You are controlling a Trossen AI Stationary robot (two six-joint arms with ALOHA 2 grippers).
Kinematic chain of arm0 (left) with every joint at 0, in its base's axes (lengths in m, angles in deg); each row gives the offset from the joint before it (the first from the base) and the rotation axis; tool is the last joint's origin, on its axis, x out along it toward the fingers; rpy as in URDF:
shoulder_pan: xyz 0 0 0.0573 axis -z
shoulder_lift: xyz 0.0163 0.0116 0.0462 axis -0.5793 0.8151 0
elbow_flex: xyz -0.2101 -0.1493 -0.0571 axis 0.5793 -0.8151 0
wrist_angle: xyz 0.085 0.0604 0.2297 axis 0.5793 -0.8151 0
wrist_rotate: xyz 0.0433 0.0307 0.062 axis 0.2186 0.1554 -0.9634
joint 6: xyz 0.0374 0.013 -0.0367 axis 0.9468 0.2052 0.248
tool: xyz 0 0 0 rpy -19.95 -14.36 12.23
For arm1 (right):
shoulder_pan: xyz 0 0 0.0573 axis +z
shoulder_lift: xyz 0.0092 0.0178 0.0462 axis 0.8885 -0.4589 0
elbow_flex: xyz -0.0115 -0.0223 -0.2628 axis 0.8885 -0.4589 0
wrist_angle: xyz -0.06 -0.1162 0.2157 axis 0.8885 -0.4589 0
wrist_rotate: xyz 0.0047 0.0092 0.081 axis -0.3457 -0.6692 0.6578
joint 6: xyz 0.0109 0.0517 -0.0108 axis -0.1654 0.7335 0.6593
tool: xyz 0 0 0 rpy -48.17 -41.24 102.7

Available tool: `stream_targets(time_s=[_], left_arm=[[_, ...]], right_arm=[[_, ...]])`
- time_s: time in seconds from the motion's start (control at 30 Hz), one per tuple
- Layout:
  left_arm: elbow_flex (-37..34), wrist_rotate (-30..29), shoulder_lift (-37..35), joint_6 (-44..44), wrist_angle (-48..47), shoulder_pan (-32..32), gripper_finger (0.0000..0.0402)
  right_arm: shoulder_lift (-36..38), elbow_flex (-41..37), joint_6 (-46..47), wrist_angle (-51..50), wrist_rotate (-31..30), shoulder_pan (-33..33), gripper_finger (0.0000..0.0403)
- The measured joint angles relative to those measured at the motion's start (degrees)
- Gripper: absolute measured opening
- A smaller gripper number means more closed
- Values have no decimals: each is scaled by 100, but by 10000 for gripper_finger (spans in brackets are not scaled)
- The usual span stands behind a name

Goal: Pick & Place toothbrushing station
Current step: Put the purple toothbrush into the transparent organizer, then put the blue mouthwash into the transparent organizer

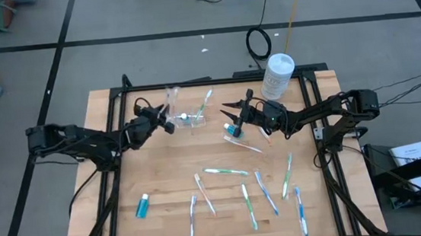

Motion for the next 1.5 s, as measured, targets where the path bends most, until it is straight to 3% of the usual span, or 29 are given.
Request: stream_targets(time_s=[0.3,0.43,0.53,0.67,0.8,0.93,1.1,1.23,1.4,1.5], left_arm=[[102,168,-1046,222,-15,278,134],[213,1347,-1667,357,-38,573,138],[478,2370,-1989,-45,-172,793,134],[1482,3066,-2048,-160,-2370,1199,124],[2892,2772,-1485,-67,-4763,1576,114],[3737,2697,-923,-260,-6512,1791,113],[4158,2787,-545,-1288,-7739,2075,133],[4218,3297,-483,-2305,-8409,2269,158],[4216,4352,-479,-4324,-9662,2777,180],[4207,4273,-468,-5616,-10122,3279,180]], right_arm=[[0,0,730,-82,1,0,105],[0,2,1075,-485,165,-2,105],[0,0,1182,-819,190,0,105],[0,0,1238,-1107,164,0,105],[0,0,1352,-1034,158,0,105],[0,0,1368,-1048,155,0,105],[0,2,1810,-1521,153,44,105],[0,2,1752,-1729,153,37,105],[0,2,1776,-1681,153,39,105],[0,2,1724,-1677,155,39,105]])
